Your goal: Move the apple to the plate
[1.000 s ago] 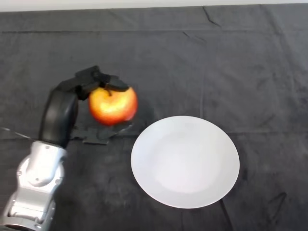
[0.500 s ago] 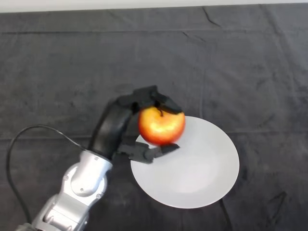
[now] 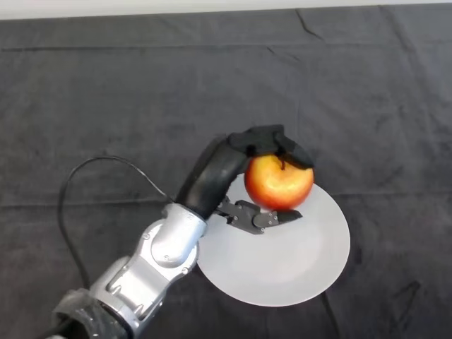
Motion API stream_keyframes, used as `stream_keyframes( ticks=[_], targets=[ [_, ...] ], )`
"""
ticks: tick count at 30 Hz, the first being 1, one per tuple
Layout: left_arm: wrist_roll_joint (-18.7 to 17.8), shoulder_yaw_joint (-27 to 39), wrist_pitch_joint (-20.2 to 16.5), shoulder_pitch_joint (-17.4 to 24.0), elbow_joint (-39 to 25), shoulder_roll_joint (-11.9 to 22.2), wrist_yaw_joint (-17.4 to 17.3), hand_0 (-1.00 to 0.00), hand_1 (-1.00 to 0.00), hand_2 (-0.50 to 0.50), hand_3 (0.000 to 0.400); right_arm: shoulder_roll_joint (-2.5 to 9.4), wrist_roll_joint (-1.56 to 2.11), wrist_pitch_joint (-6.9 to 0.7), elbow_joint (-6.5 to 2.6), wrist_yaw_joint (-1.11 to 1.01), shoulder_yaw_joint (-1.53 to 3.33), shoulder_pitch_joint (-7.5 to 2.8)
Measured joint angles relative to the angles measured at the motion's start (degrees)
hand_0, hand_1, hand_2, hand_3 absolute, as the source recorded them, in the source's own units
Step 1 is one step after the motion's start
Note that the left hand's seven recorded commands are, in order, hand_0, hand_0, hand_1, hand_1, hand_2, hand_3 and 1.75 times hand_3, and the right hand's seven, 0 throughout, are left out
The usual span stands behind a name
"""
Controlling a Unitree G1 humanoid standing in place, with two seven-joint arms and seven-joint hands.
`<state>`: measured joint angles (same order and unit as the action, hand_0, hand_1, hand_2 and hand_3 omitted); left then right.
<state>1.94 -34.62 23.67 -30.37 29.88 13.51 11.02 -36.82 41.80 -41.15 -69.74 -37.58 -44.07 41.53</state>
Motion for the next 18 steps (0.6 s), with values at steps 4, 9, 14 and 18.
stream_keyframes(
  ticks=[4,9,14,18],
  targets=[
    [1.06,-1.27,0.22,-0.07,3.4,-0.01,0.0,-1.0,-1.0,0.0,0.4,0.0,0.0,0.0,0.0,0.0,0.0,0.0],
    [1.35,-1.87,1.31,-0.49,5.61,-0.01,0.86,-1.0,-0.96,-0.02,0.4,0.0,0.0,0.0,0.0,0.0,0.0,0.0],
    [1.41,-3.64,1.62,-2.91,7.76,-0.16,0.96,0.0,-0.05,0.02,0.019,0.0,0.0,0.0,0.0,0.0,0.0,0.0],
    [1.39,-4.49,1.61,-3.07,9.7,-0.32,0.98,0.0,0.0,0.0,0.0,0.0,0.0,0.0,0.0,0.0,0.0,0.0]
  ],
)
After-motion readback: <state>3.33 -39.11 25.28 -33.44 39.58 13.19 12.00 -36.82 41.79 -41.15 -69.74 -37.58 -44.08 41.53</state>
